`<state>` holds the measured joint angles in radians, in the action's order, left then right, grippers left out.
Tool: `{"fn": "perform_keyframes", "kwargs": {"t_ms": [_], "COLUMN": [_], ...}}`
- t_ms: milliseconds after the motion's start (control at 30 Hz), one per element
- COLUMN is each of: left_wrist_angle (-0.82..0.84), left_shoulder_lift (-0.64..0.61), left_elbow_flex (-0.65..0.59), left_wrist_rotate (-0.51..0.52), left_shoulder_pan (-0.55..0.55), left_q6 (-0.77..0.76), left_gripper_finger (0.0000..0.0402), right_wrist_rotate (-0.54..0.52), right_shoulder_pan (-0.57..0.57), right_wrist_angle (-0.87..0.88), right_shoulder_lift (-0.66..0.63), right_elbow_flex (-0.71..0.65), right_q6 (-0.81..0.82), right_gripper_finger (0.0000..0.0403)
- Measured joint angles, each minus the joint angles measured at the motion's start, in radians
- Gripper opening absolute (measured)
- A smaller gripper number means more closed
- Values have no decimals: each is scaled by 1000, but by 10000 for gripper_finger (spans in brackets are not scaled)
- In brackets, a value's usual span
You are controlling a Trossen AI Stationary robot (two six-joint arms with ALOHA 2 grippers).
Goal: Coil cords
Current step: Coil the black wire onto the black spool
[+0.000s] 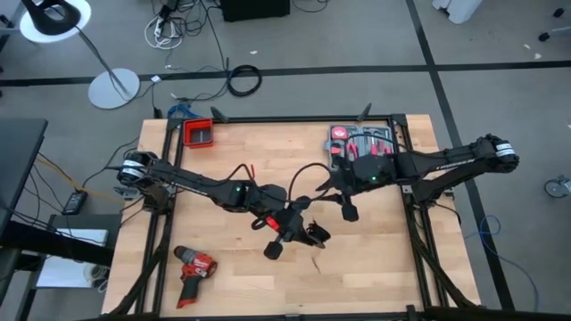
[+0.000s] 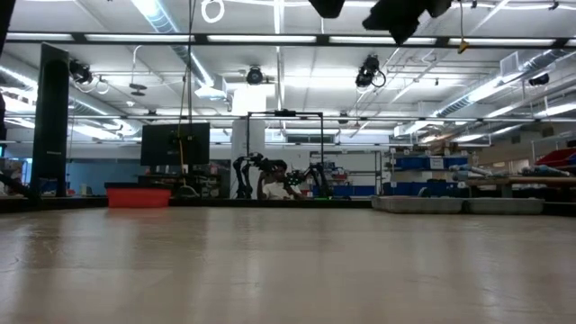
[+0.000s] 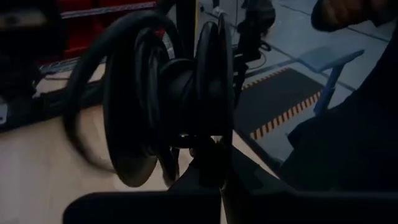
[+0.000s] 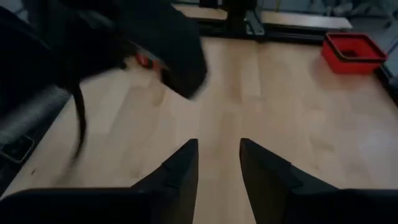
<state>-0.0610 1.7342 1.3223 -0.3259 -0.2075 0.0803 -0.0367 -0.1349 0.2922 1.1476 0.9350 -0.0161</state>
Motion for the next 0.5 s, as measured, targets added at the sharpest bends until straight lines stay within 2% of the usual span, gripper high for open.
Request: {"fn": "perform_keyframes", "kwargs": {"t_ms": [133, 267, 500], "left_wrist_angle": [-20, -27, -55], "left_shoulder_lift": [1, 0, 0], "left_elbow_flex": [-1, -1, -1], "left_wrist_rotate": [3, 7, 26], "left_shoulder_pan": [1, 1, 2], "left_q6": [0, 13, 49], "left_gripper_finger": [0, 0, 0], "right_wrist_rotate": [-11, 10, 40], "right_shoulder_pan": [-3, -21, -83], "right_wrist_angle": [17, -52, -388], "right_shoulder_lift": [8, -2, -10], "right_elbow_flex": [-58, -161, -355], "right_q6": [31, 99, 245], "right_gripper_finger": [119, 119, 117]}}
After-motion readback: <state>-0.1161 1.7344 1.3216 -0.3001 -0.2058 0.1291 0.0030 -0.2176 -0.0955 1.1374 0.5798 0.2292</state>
